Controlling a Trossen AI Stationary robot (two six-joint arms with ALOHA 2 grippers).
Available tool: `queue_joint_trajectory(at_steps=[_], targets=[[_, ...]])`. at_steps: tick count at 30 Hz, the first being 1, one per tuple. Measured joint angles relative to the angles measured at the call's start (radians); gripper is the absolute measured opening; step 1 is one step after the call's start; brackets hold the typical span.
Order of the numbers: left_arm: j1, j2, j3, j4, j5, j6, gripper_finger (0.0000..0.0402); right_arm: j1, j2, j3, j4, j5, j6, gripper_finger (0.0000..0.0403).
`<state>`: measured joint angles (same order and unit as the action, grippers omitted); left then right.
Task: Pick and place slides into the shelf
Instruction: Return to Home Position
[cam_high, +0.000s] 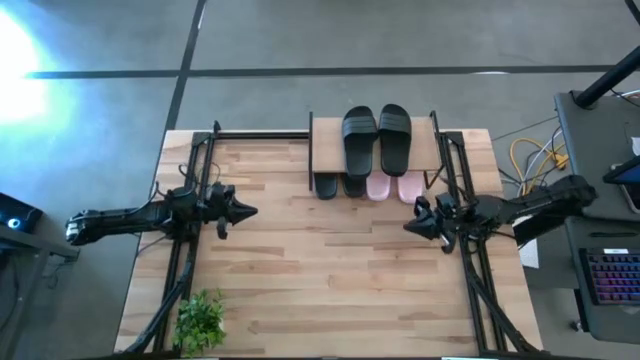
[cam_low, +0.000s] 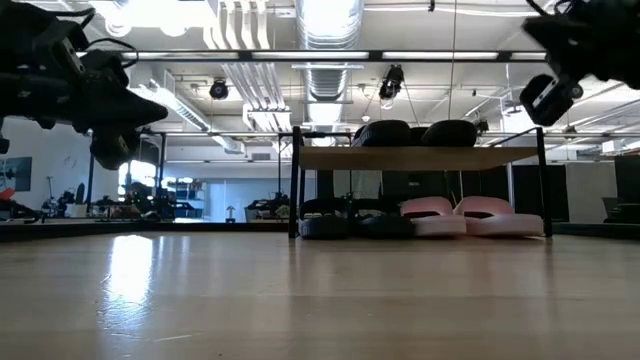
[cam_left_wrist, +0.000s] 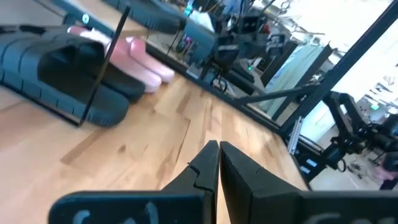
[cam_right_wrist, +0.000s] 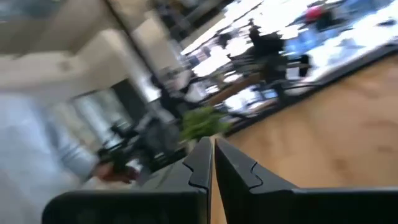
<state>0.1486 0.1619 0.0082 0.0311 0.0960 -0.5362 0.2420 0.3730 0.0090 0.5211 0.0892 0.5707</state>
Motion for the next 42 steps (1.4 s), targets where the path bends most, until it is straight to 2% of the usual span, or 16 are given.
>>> queue_joint_trajectory(at_steps=[4,11,15,19,24,42], targets=[[0.000,0.037,0.000,0.000,0.001,-0.001,0.0000,0.000,-0.037,0.000,-0.020,-0.155,-0.030,0.0013],[0.000,0.080,-0.001,0.000,0.002,-0.002,0.0000,0.000,-0.158,0.000,-0.209,-0.182,-0.108,0.0013],[0.000,0.097,-0.001,0.000,0.003,-0.002,0.0000,0.000,-0.247,0.000,-0.296,-0.253,-0.194,0.0013],[0.000,0.111,-0.002,0.000,0.003,-0.003,0.0000,0.000,-0.301,0.000,-0.391,-0.135,-0.206,0.0013],[0.000,0.126,-0.002,0.004,0.007,-0.003,0.0000,0.000,-0.303,0.000,-0.472,0.022,-0.213,0.0013],[0.000,0.132,-0.003,0.012,0.006,-0.003,0.0000,0.000,-0.292,0.000,-0.482,0.036,-0.213,0.0013]])
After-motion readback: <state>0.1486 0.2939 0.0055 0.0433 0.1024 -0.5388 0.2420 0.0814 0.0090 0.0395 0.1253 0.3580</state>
